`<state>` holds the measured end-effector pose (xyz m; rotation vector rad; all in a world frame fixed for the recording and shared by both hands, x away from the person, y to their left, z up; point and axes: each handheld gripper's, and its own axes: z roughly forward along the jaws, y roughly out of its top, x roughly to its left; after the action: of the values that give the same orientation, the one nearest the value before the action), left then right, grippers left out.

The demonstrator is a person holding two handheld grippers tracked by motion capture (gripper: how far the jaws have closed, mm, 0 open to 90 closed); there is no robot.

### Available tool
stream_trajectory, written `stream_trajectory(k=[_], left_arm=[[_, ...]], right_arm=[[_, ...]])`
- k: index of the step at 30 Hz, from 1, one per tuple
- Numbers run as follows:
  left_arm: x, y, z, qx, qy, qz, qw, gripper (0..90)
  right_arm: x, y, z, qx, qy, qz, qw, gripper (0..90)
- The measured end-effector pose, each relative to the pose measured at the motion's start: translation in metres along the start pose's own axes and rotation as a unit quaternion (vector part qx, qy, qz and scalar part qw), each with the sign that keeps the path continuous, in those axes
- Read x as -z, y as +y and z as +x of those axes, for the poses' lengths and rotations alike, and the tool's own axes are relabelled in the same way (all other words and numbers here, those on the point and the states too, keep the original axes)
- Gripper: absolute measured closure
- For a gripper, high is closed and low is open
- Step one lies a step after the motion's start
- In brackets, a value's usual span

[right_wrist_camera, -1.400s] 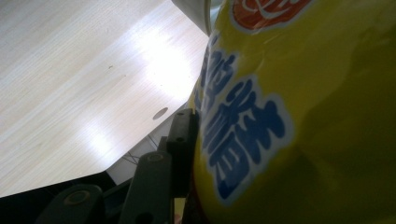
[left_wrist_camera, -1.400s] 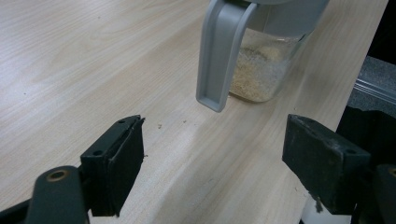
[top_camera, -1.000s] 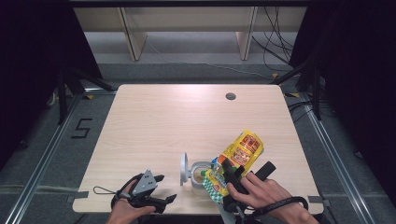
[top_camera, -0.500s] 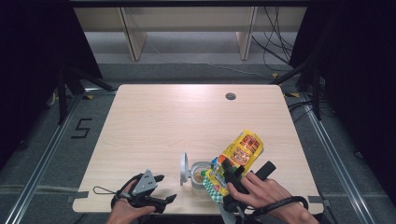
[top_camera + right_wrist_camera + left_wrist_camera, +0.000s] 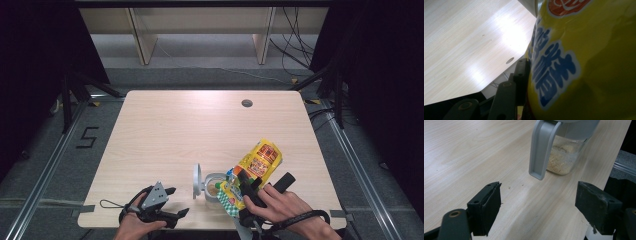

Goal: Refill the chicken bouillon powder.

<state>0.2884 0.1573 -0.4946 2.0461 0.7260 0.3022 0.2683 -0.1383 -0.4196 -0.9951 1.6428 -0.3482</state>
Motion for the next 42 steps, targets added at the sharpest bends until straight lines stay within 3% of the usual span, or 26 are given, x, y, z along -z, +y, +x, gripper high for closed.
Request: stream_trajectory(k=[8,10,14,20,23,25,32,34,36,38,42], left_arm=[[-0.0001,0.0000,0.0000,-0.001,-0.001,0.000,1.0000,20.1],[0.0000,-0.0001,0.0002,0.000,0.000,-0.001,1.0000,20.1],[-0.0002,-0.0001,0.0003,-0.003,0.002,-0.003,1.0000,20.1],[0.0005,0.0000,-0.0004,0.003,0.003,0.000,1.0000,20.1],[-0.0001,-0.0001,0.0001,-0.001,0.002,-0.003,1.0000,20.1],[-0.0001,-0.0002,-0.0005,0.003,0.002,-0.003,1.0000,20.1],[-0.0007,-0.0003,-0.0001,0.001,0.000,-0.009,1.0000,20.1],[0.0007,0.0001,-0.0002,0.002,0.004,0.000,1.0000,20.1],[-0.0008,-0.0005,0.0000,0.003,0.001,-0.009,1.0000,20.1],[0.0005,0.0001,-0.0003,0.003,0.004,0.000,1.0000,20.1],[-0.0008,-0.0004,-0.0001,0.002,0.000,-0.009,1.0000,20.1]], right_arm=[[0.0008,0.0006,-0.0012,0.009,0.003,-0.005,0.9999,67.1],[0.0000,0.0004,-0.0002,-0.002,0.000,-0.001,1.0000,67.1],[0.0007,0.0005,-0.0014,0.009,0.002,-0.004,0.9999,67.1],[-0.0003,0.0003,-0.0007,0.003,-0.003,-0.004,1.0000,67.1],[0.0008,-0.0002,-0.0004,0.007,0.006,-0.001,1.0000,67.1],[0.0002,0.0000,0.0004,-0.003,0.004,-0.004,1.0000,67.1],[0.0005,0.0000,0.0005,0.002,0.005,-0.004,1.0000,67.1],[0.0001,-0.0002,0.0007,-0.004,0.007,-0.001,1.0000,67.2],[0.0002,-0.0002,0.0006,-0.004,0.007,-0.002,1.0000,67.1],[0.0009,0.0000,-0.0004,0.007,0.007,-0.002,0.9999,67.2],[0.0007,0.0001,-0.0012,0.006,0.003,-0.008,0.9999,67.3]])
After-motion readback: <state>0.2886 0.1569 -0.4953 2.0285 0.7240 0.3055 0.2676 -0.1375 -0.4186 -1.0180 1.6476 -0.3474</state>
